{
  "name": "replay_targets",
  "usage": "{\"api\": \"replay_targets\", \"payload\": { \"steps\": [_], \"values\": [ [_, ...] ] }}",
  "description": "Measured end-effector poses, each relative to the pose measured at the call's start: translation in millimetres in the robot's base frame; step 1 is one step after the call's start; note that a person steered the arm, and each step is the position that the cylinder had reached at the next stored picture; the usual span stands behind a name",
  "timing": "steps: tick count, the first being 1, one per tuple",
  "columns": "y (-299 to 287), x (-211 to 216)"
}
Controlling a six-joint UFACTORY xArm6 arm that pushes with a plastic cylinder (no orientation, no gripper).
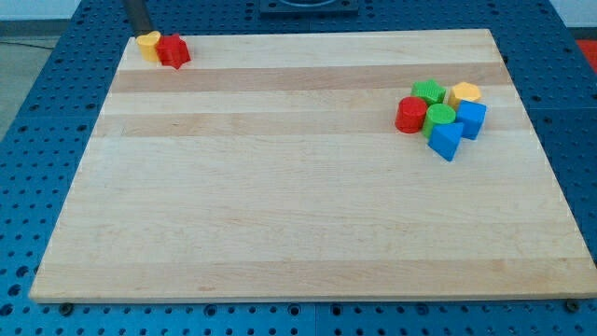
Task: Move the yellow heart horizontal to the red circle
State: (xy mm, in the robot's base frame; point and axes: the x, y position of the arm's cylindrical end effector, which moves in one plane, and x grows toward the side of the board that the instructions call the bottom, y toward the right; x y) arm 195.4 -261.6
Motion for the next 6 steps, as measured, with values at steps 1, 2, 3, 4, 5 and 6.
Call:
{"api": "replay_targets", "payload": {
  "steps": [1,2,3,4,5,6],
  "values": [
    [8.8,7.6],
    [11.4,43.0],
    [19.8,84.1],
    [46.5,129.0],
    [51.5,174.4],
    [25.3,199.2]
  ]
}}
